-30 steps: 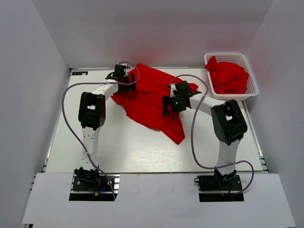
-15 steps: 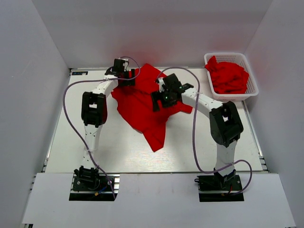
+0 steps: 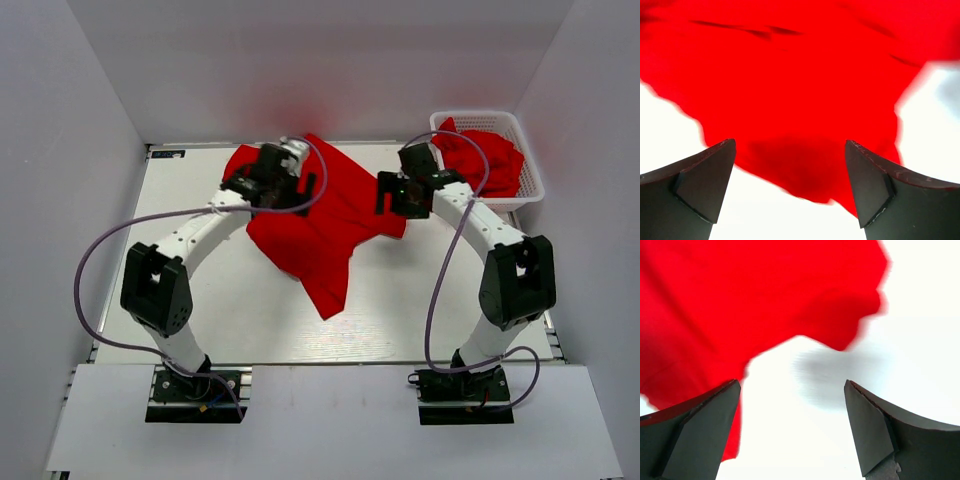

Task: Fold and stack the t-shirts
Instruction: Flatten out the tshirt

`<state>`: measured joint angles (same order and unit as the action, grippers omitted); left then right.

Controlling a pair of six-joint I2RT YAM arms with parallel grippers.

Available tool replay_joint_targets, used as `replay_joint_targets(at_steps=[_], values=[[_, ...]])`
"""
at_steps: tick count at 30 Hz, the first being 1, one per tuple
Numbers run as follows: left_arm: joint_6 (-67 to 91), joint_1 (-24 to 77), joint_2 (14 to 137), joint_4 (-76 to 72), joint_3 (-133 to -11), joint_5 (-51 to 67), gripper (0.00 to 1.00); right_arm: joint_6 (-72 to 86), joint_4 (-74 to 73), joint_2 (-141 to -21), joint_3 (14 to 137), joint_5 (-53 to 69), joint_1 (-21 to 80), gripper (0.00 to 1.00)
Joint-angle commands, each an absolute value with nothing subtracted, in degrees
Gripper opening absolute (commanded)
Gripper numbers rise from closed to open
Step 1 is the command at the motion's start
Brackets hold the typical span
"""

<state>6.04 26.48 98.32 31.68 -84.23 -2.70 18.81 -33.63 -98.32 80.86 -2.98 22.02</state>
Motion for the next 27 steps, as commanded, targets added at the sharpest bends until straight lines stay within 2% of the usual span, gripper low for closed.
replay_joint_targets(at_steps=[1, 6, 10, 14, 24, 27], values=[[6.33, 33.65, 96.87, 35.16, -80.52, -0.72, 1.0, 22.5, -36.2, -95.36, 80.24, -7.38, 18.99, 0.9], [6.33, 41.38, 89.4, 34.63, -70.59, 3.95, 1.0, 25.14, -36.65, -94.57, 79.72, -5.89, 13.98, 0.9], [5.63, 49.81, 89.38, 36.47, -68.64, 6.5, 1.0, 23.99, -36.3, -94.4, 79.54, 1.21, 12.13, 0.9], [5.62, 54.04, 89.38, 32.63, -65.32, 8.96, 1.0, 22.94, -33.49, -92.29, 76.65, 4.04, 12.3, 0.9], [5.62, 57.92, 93.61, 30.24, -62.14, 4.04, 1.0, 21.19, -33.05, -88.33, 73.65, 3.96, 12.13, 0.9], [6.77, 57.92, 92.29, 28.92, -60.12, 3.08, 0.96, 21.27, -33.22, -87.45, 73.21, 2.73, 12.22, 0.9]])
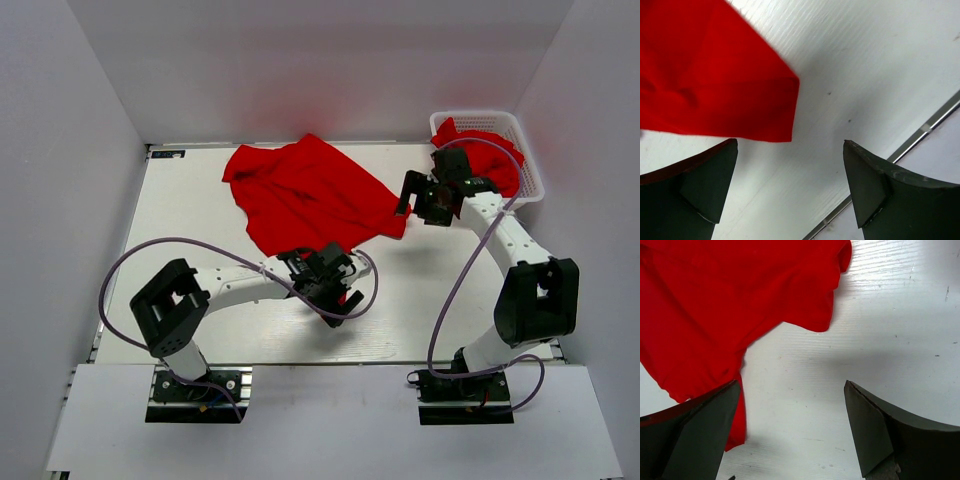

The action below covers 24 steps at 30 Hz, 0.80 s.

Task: Fold and stack the t-shirts
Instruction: Flatten out the tshirt

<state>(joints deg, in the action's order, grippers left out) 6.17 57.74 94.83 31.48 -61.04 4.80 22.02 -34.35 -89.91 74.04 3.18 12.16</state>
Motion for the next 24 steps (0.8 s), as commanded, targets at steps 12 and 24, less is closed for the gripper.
replay_joint_targets(at_steps=[12, 24], values=[[11.24, 57.92, 97.81, 28.83, -59.5, -0.87, 0.83, 21.18, -33.66, -86.84, 72.51, 2.29, 12.13, 0.9], [13.8, 57.92, 101.07, 28.3, -58.97, -5.98, 0.26, 21.09, -34.28, -85.78, 71.98, 0.79, 12.04, 0.9]])
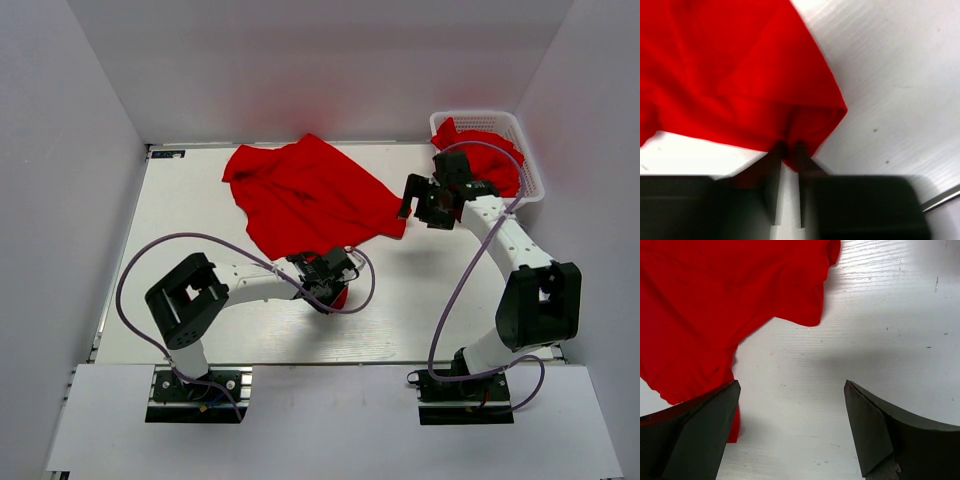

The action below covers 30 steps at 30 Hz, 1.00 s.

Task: Fold and stack the t-shirts
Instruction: Flatten out the tshirt

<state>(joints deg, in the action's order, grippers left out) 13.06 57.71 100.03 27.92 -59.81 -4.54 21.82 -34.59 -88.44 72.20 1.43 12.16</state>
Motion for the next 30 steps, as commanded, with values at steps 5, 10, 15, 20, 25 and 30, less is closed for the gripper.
replay_joint_targets(at_steps=[5, 10, 15, 20, 25, 30], values=[[14.94, 57.92, 101.17, 29.53, -58.97, -7.73, 0.0, 19.87, -34.19, -85.17, 70.75, 1.41, 12.13, 0.9], [16.08, 57.13, 95.98, 30.06, -58.97, -12.21, 0.0, 17.5, -33.4, -85.34, 70.05, 1.32, 12.83, 0.9], [18.8, 56.6, 94.66, 35.06, -61.26, -17.75, 0.0, 13.99, -31.03, -86.75, 67.59, 3.16, 13.79, 0.9], [20.03, 56.6, 96.32, 35.07, -60.74, -16.97, 0.0, 10.99, -28.4, -92.28, 68.11, -2.0, 15.55, 0.9], [20.56, 56.6, 96.86, 35.07, -60.73, -15.82, 0.0, 8.35, -23.29, -96.94, 68.73, -5.36, 16.79, 0.9], [20.57, 56.6, 96.86, 35.07, -60.21, -14.77, 0.0, 11.25, -23.12, -104.85, 73.56, -6.06, 16.26, 0.9]])
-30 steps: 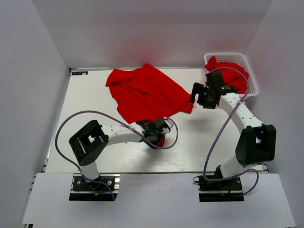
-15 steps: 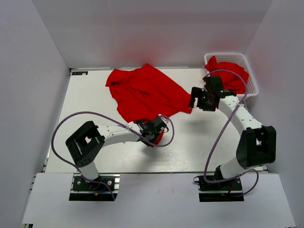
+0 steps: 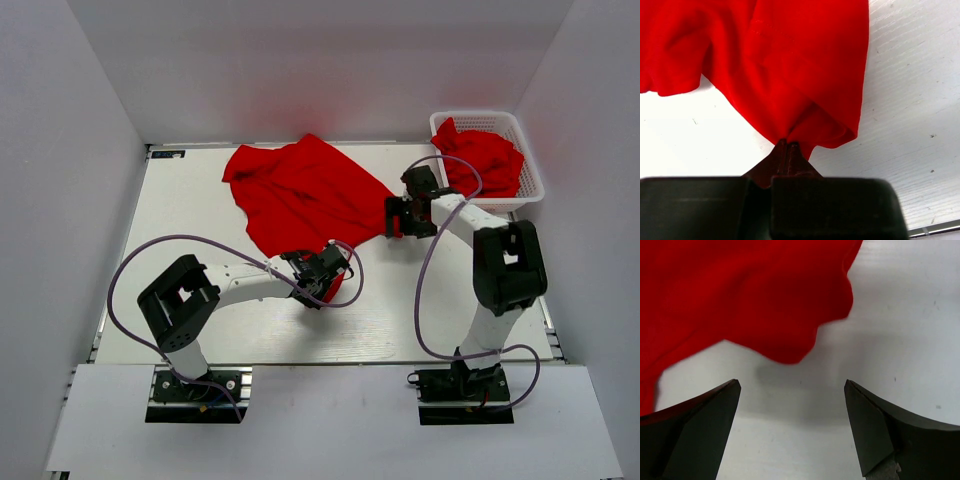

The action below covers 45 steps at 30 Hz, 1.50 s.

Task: Fold and stack the t-shirts
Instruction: Flatten out the tshirt

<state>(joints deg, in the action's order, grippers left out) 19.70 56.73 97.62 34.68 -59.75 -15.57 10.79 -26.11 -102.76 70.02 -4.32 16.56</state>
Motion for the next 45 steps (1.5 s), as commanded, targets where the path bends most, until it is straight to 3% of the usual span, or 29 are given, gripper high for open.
replay_joint_targets(at_steps=[1, 13, 18, 20, 22, 23, 24, 26, 27, 34, 40, 45], values=[[21.09, 56.6, 96.86, 35.07, -60.21, -14.77, 0.0, 11.25, -22.33, -105.38, 73.65, -5.19, 16.69, 0.9], [21.62, 56.6, 96.86, 35.6, -60.21, -15.82, 0.0, 11.78, -19.07, -108.98, 74.09, -3.52, 16.61, 0.9], [21.62, 56.6, 96.86, 36.12, -60.21, -15.82, 0.0, 11.87, -17.23, -109.95, 73.48, -3.34, 16.52, 0.82], [21.62, 56.6, 96.86, 36.12, -60.21, -15.82, 0.0, 12.13, -16.96, -110.48, 73.74, -2.55, 16.61, 0.75], [21.62, 56.6, 96.86, 36.12, -60.21, -16.34, 0.0, 12.22, -16.7, -110.65, 73.48, -1.59, 16.61, 0.55], [21.62, 56.6, 96.86, 36.65, -60.21, -16.35, 0.0, 12.22, -16.87, -110.48, 73.22, -1.23, 16.61, 0.43], [22.14, 56.6, 96.86, 36.65, -60.21, -16.87, 0.0, 12.48, -16.53, -110.13, 72.78, -0.71, 16.61, 0.11], [22.15, 56.6, 96.86, 36.65, -60.21, -17.4, 0.0, 12.04, -15.91, -109.08, 71.55, -0.53, 16.61, 0.07], [22.15, 56.6, 96.33, 36.65, -59.68, -17.4, 0.0, 11.87, -14.34, -108.29, 71.02, -0.61, 16.61, 0.0], [23.2, 56.08, 95.1, 38.32, -60.82, -20.65, 0.0, 10.37, -12.4, -104.51, 68.91, 2.54, 16.44, 0.0], [23.82, 53.88, 90.97, 41.83, -68.79, -28.46, 0.0, 12.39, -11.61, -95.83, 68.82, 3.34, 16.09, 0.0], [19.17, 50.02, 86.58, 39.3, -76.53, -36.81, 0.0, 21.17, -13.62, -89.49, 73.03, -5.0, 15.56, 0.0]])
